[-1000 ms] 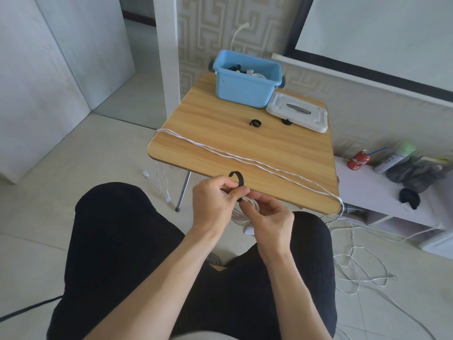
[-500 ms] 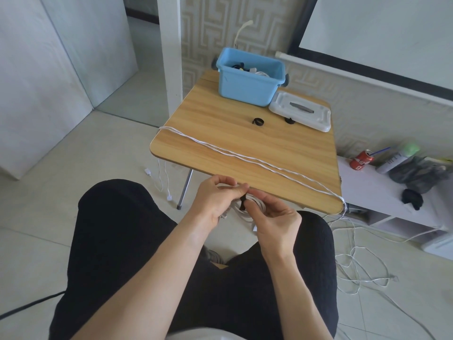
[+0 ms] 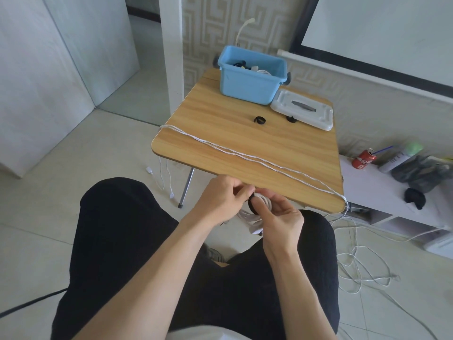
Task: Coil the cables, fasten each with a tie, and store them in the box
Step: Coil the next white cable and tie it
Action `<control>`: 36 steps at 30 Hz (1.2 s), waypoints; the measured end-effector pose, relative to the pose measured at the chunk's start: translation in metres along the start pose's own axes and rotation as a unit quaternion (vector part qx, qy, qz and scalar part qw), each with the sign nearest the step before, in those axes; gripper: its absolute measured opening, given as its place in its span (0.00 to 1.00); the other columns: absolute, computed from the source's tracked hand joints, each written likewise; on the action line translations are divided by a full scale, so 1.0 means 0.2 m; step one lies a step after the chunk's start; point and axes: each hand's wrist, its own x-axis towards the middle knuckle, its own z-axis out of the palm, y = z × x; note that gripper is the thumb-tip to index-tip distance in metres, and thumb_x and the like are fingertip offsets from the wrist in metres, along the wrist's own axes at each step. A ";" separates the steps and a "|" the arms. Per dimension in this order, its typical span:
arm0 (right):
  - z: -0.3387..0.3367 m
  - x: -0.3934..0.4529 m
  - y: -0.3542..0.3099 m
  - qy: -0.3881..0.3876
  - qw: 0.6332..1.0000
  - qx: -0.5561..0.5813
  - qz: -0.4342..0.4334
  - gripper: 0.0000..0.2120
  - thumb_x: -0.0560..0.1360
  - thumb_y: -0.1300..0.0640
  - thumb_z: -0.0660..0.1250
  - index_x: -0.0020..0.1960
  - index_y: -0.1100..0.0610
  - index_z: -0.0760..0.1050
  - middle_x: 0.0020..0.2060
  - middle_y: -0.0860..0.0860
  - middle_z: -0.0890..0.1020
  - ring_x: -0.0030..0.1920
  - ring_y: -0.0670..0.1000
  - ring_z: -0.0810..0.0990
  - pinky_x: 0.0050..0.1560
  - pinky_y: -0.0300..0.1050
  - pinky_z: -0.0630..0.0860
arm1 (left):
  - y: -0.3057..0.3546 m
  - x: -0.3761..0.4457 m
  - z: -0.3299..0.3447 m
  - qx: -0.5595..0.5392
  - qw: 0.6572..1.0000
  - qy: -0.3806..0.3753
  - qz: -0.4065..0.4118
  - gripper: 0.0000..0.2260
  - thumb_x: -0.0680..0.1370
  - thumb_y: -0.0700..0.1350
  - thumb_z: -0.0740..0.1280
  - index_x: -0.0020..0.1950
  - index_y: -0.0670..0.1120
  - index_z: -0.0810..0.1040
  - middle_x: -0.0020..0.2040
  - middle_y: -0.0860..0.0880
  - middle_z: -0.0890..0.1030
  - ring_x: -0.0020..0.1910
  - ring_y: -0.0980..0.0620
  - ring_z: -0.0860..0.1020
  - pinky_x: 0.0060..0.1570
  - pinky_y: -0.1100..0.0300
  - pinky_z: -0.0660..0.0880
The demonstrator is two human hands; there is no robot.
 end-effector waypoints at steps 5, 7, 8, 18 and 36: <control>-0.01 0.01 0.03 0.002 1.000 -0.001 0.012 0.08 0.73 0.70 0.74 0.46 0.59 0.84 0.40 0.56 0.86 0.37 0.52 0.83 0.41 0.45 0.79 | -0.01 -0.01 -0.01 -0.002 0.998 -0.057 0.015 0.09 0.82 0.47 0.66 0.51 0.44 0.84 0.27 0.59 0.77 0.23 0.63 0.73 0.27 0.70 0.67; -0.02 0.02 0.03 -0.004 1.000 0.003 0.015 0.07 0.73 0.70 0.74 0.47 0.60 0.83 0.40 0.55 0.86 0.38 0.51 0.83 0.41 0.44 0.79 | -0.02 -0.01 0.00 0.005 0.998 -0.058 0.012 0.10 0.82 0.49 0.66 0.50 0.45 0.84 0.31 0.52 0.80 0.25 0.58 0.75 0.28 0.60 0.73; -0.02 0.03 0.03 -0.010 1.000 0.000 0.018 0.07 0.73 0.70 0.74 0.47 0.60 0.83 0.41 0.55 0.87 0.39 0.52 0.84 0.42 0.45 0.79 | -0.02 -0.01 0.00 0.010 0.998 -0.058 0.008 0.10 0.82 0.49 0.65 0.50 0.46 0.83 0.33 0.51 0.81 0.28 0.56 0.77 0.32 0.57 0.74; -0.09 0.09 -0.03 -0.185 0.976 -0.115 -0.024 0.18 0.72 0.71 0.68 0.56 0.53 0.85 0.55 0.51 0.86 0.59 0.56 0.82 0.63 0.60 0.78 | -0.08 -0.03 -0.07 -0.140 0.987 -0.048 -0.062 0.09 0.77 0.50 0.72 0.49 0.45 0.85 0.40 0.50 0.87 0.43 0.53 0.85 0.44 0.68 0.78; -0.06 0.02 -0.07 -0.213 0.878 -0.378 -0.204 0.14 0.78 0.65 0.69 0.42 0.47 0.76 0.47 0.44 0.81 0.46 0.39 0.78 0.43 0.26 0.69 | -0.10 -0.05 -0.04 -0.319 0.923 -0.073 -0.202 0.06 0.76 0.37 0.72 0.47 0.33 0.84 0.36 0.40 0.83 0.36 0.47 0.82 0.39 0.61 0.79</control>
